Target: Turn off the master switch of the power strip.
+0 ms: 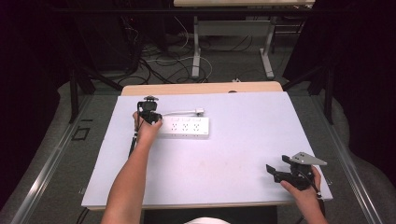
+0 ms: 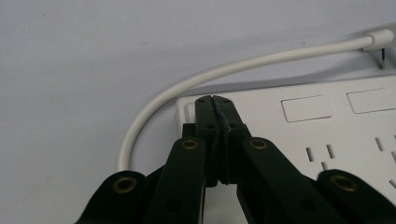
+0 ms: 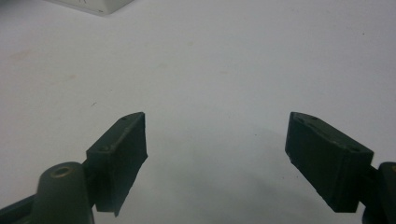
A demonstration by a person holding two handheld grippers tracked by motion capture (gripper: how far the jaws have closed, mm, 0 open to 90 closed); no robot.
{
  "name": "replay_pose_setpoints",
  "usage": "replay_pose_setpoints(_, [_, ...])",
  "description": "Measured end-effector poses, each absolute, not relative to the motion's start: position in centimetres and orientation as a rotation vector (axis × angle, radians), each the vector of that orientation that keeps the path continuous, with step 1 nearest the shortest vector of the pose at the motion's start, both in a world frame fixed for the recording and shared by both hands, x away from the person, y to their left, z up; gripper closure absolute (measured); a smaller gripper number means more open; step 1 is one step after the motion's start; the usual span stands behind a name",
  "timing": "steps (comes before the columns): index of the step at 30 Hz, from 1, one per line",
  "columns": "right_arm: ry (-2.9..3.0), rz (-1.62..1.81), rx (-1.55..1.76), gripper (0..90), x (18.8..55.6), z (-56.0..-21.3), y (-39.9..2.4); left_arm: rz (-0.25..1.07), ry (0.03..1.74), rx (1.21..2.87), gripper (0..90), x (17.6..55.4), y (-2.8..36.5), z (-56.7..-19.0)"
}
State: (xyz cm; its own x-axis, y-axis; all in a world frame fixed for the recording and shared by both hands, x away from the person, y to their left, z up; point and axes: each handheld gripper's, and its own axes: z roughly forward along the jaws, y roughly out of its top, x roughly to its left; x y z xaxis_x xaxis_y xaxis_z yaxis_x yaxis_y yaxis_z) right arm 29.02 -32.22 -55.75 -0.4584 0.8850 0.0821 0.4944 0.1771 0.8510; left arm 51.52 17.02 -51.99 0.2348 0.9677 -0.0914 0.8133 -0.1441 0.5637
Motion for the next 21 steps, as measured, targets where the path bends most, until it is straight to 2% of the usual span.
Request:
replay_pose_setpoints(11, [2.017,1.214,1.296,20.2,28.93,-55.61,-32.34,0.492,1.623,2.026,90.0,51.39,16.21,-52.27])
replay_pose_setpoints(21, [2.028,1.211,1.299,20.2,29.09,-55.76,-32.28,0.460,1.635,1.981,90.0,51.47,16.68,-52.12])
